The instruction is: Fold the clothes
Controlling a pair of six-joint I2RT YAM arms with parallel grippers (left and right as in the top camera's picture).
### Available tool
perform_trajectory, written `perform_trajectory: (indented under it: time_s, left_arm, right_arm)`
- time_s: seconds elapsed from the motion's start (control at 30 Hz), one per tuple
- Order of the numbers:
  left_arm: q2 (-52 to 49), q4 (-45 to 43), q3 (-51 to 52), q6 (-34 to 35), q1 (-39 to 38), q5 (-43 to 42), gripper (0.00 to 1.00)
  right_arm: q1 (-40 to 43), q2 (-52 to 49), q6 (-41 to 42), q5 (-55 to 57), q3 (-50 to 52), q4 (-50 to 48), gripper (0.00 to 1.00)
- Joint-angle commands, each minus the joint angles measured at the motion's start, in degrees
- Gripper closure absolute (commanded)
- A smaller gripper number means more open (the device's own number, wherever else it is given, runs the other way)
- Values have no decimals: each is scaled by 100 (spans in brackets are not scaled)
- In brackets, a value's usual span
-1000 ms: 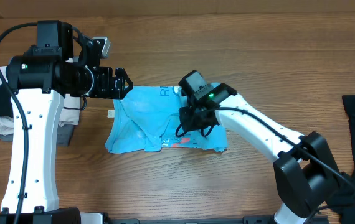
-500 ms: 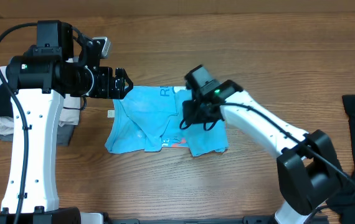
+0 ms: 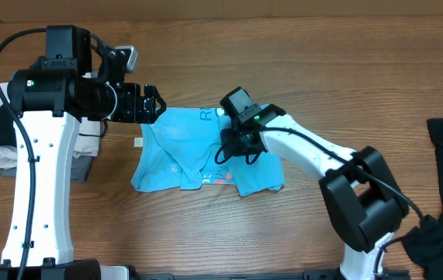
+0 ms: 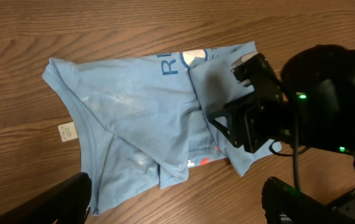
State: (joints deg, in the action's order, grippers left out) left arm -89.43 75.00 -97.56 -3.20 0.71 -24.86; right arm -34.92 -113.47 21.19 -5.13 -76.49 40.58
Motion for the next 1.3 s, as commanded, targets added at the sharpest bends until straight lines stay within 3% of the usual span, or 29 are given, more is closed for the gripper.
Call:
perform_trajectory:
  time_s: [0.0,0.13,0.2,0.37,0.43,0.5,1.13,1.17,1.2,1.23,1.27]
  left_arm:
    - [31,-26,-87,-87,-37,-28,10]
    - [31,-24,-87,-87,-37,-28,10]
    - [31,-24,-87,-87,-37,-28,10]
    - [31,-26,-87,-87,-37,-28,10]
    - [31,-26,-87,-87,-37,-28,10]
    - [31,-24,-87,-87,-37,-26,10]
    - [28,-28,-87,-87,-37,-26,8]
    - [28,-28,-85,-87,-37,-28,8]
    - [28,-26,-87,-87,-37,-28,8]
    - [28,-24,-85,-85,-37,-28,8]
    - [28,-20,-85,-85,-37,-28,9]
  right_arm:
    - [13,17,28,216,-76,-72,51]
    - [-33,17,4,330,-76,-92,54]
    - [-96,17,7,540,-76,-105,68]
    - [-177,-42,9,767,-76,-225,75]
    - [-177,-48,15,763,-76,-264,89]
    - [-164,-31,31,769,-133,-267,96]
    - [120,160,181,807,-693,-297,96]
    - [118,160,181,778,-693,-286,94]
    - [118,160,177,723,-693,-243,84]
    - [118,160,168,664,-693,-157,64]
    - [118,160,131,660,-693,-35,54]
